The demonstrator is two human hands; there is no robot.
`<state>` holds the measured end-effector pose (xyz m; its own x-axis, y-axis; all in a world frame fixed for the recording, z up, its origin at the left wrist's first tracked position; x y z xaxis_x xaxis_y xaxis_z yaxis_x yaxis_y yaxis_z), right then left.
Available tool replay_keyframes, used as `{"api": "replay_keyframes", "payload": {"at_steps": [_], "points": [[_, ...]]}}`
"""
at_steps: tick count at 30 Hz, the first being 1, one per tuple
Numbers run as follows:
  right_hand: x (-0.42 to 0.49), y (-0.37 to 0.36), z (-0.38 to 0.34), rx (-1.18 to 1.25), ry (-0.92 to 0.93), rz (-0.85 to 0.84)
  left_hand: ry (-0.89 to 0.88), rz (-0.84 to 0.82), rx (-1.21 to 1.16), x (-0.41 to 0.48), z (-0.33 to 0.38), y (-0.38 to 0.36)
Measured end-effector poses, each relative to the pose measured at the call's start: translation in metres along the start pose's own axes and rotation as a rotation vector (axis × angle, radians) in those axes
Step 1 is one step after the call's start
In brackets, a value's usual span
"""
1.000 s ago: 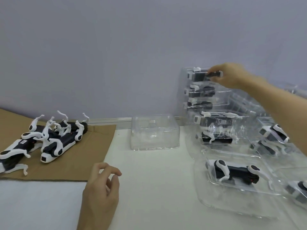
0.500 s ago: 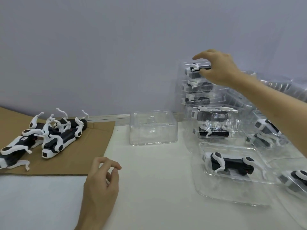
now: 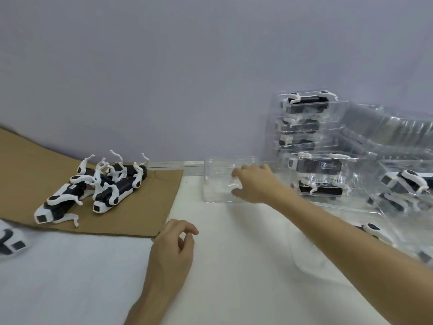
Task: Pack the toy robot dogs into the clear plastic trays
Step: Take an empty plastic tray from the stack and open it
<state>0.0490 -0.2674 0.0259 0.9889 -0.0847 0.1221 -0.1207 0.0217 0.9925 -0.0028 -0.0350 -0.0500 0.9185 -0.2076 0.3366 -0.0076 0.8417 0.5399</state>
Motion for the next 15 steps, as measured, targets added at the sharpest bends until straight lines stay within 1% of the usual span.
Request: {"api": "replay_keyframes", "payload": {"at_steps": [2,3,4,6,8,11,12,14,15], "points": [[-0.005,-0.022,-0.008,-0.020,-0.036,0.039,0.059,-0.077,-0.034,0.001,-0.004,-0.003],[-0.007,-0.027,-0.012,0.014,-0.040,0.073,0.086,-0.119,-0.057,0.001,-0.005,-0.005],[-0.010,-0.029,-0.018,0.069,-0.024,0.089,0.106,-0.158,-0.077,0.001,-0.006,-0.006],[-0.018,-0.026,-0.030,0.219,0.027,0.071,0.122,-0.212,-0.113,0.000,-0.005,-0.007],[-0.034,-0.013,-0.043,0.432,0.052,0.107,0.114,-0.231,-0.232,0.000,0.001,-0.007],[-0.071,0.011,-0.058,0.909,0.047,0.282,0.085,-0.203,-0.508,-0.003,0.024,0.000],[-0.085,0.013,-0.062,1.069,0.050,0.305,0.059,-0.169,-0.575,-0.005,0.032,0.003],[-0.113,0.006,-0.072,1.327,0.073,0.280,-0.033,-0.094,-0.623,-0.011,0.045,0.010],[-0.126,0.000,-0.076,1.417,0.078,0.269,-0.072,-0.080,-0.615,-0.016,0.052,0.013]]}}
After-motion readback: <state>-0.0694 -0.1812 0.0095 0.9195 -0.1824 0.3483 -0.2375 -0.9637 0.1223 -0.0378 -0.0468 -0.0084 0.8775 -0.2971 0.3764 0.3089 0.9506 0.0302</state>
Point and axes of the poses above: each hand's wrist, its own x-axis towards the middle knuckle, its own y-axis out of the back of the hand, z = x × y, the point moved 5 cm from there along x, towards the middle knuckle, and after that the axes turned 3 degrees about x, right-handed, at the moved point
